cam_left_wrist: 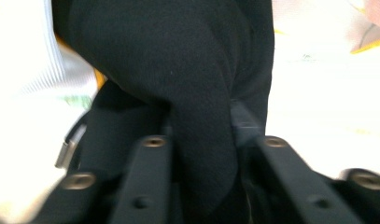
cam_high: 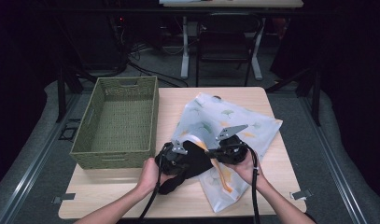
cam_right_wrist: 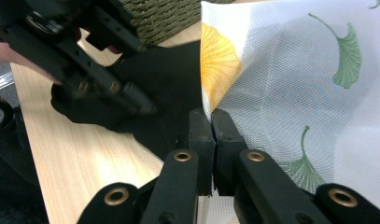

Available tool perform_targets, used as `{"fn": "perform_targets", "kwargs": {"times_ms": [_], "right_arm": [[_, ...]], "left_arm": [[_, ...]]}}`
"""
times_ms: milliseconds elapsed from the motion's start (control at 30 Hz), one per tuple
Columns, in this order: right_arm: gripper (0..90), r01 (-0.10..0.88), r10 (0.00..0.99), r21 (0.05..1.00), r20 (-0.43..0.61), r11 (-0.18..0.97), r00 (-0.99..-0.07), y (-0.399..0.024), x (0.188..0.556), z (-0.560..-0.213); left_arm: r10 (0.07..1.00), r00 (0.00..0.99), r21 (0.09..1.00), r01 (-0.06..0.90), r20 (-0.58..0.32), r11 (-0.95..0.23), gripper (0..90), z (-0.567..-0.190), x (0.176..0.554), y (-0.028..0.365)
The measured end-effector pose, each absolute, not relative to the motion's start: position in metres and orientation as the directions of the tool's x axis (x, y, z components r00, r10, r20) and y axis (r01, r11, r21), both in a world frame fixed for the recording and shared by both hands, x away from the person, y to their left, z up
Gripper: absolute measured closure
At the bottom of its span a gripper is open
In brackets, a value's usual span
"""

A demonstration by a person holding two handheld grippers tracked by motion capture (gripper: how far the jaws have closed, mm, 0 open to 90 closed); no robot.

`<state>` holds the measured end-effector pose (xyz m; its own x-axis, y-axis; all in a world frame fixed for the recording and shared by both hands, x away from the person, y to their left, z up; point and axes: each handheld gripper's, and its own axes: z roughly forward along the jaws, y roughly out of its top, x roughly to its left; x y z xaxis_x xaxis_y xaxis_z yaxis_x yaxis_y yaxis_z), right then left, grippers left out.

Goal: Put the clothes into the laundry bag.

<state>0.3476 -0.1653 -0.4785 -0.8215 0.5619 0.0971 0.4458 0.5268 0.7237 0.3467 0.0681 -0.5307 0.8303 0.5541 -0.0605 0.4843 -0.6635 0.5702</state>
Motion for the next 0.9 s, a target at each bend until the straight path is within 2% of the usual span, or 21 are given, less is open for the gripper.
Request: {"fn": "perform_targets", "kwargs": {"times_ms": [33,133,167,267,333,367,467,633,733,800,900], "right_arm": [[88.9,0.450,0.563,0.720,0.099,0.529,-0.820,-0.165,0.347,-0.479],[88.8,0.448,0.564,0.721,0.096,0.529,-0.820,-0.165,0.347,-0.479],[88.9,0.448,0.564,0.721,0.096,0.529,-0.820,-0.165,0.347,-0.479],[88.9,0.442,0.562,0.720,0.088,0.534,-0.823,-0.163,0.347,-0.479],[88.9,0.441,0.562,0.723,0.087,0.532,-0.822,-0.162,0.347,-0.479],[88.8,0.443,0.562,0.721,0.091,0.532,-0.822,-0.161,0.347,-0.479],[88.8,0.446,0.563,0.721,0.094,0.530,-0.821,-0.162,0.347,-0.479],[88.9,0.448,0.565,0.721,0.095,0.529,-0.820,-0.164,0.348,-0.480],[88.8,0.456,0.567,0.716,0.102,0.529,-0.817,-0.162,0.347,-0.481],[88.9,0.449,0.563,0.717,0.096,0.533,-0.821,-0.162,0.348,-0.481],[88.9,0.450,0.564,0.717,0.096,0.532,-0.820,-0.161,0.347,-0.481]], "left_arm": [[0.570,0.821,0.573,0.486,-0.040,-0.660,40.7,-0.531,0.345,0.069],[0.597,0.802,0.606,0.486,-0.022,-0.630,24.3,-0.522,0.342,0.069],[0.602,0.798,0.621,0.493,-0.042,-0.609,21.0,-0.518,0.344,0.067],[0.615,0.789,0.628,0.479,-0.002,-0.613,18.8,-0.515,0.351,0.055],[0.619,0.785,0.616,0.486,0.004,-0.620,20.3,-0.518,0.355,0.050],[0.624,0.781,0.588,0.489,0.034,-0.644,22.3,-0.528,0.360,0.041],[0.624,0.781,0.573,0.499,0.028,-0.651,27.8,-0.539,0.365,0.039],[0.603,0.798,0.585,0.489,0.000,-0.647,48.0,-0.544,0.364,0.044],[0.582,0.811,0.590,0.495,-0.053,-0.637,57.7,-0.545,0.369,0.048],[0.577,0.814,0.596,0.498,-0.069,-0.631,62.4,-0.544,0.369,0.049],[0.566,0.822,0.600,0.485,-0.064,-0.636,64.6,-0.543,0.368,0.050]]}}
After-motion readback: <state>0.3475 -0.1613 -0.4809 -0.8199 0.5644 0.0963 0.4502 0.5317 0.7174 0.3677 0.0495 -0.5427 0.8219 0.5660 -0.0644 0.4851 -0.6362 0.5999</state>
